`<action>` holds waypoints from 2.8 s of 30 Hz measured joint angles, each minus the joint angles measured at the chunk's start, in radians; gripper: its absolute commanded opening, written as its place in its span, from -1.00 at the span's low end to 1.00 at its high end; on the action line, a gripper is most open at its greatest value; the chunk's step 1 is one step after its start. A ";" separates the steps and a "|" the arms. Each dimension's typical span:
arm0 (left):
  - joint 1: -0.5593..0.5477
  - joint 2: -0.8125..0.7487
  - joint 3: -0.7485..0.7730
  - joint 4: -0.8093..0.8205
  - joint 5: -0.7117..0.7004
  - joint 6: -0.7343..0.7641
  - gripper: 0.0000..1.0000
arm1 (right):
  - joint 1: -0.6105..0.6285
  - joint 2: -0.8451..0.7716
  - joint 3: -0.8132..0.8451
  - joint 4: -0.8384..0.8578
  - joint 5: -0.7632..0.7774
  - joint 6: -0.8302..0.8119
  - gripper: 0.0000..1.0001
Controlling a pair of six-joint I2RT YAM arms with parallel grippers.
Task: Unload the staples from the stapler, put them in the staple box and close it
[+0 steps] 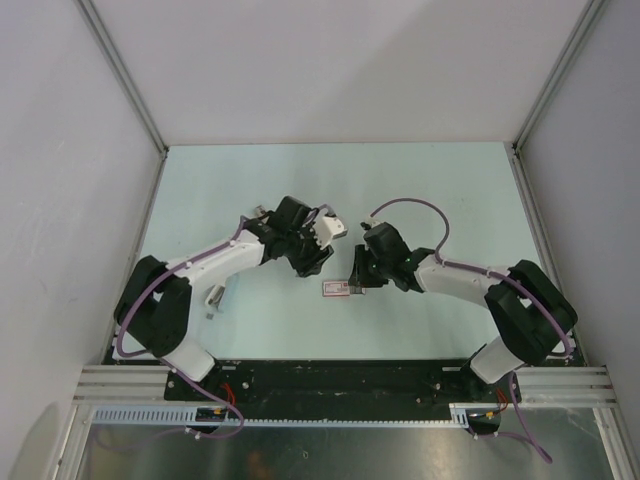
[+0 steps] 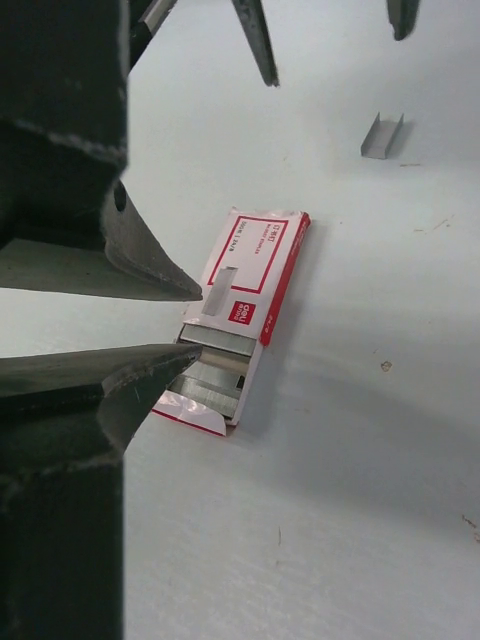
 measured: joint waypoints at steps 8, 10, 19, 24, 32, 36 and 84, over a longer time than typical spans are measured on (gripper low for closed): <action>0.002 -0.014 -0.013 -0.004 0.011 0.000 0.00 | 0.001 0.018 0.011 -0.021 0.003 0.017 -0.28; 0.002 -0.014 -0.019 -0.004 0.018 0.001 0.00 | 0.003 0.018 0.011 -0.026 0.008 0.017 -0.28; 0.002 -0.014 -0.043 -0.008 0.022 0.001 -0.02 | 0.005 0.040 0.011 -0.043 0.011 0.018 -0.30; 0.002 -0.014 -0.050 -0.009 0.023 0.002 -0.03 | 0.005 0.040 0.011 -0.043 0.018 0.024 -0.31; 0.002 -0.014 -0.054 -0.008 0.024 0.002 -0.03 | 0.005 0.040 0.011 -0.043 0.021 0.024 -0.33; 0.002 -0.014 -0.054 -0.008 0.023 0.002 -0.03 | 0.005 0.040 0.011 -0.044 0.029 0.024 -0.36; 0.002 -0.024 -0.082 -0.008 0.023 0.010 -0.06 | 0.021 -0.001 0.014 -0.101 0.113 0.014 -0.65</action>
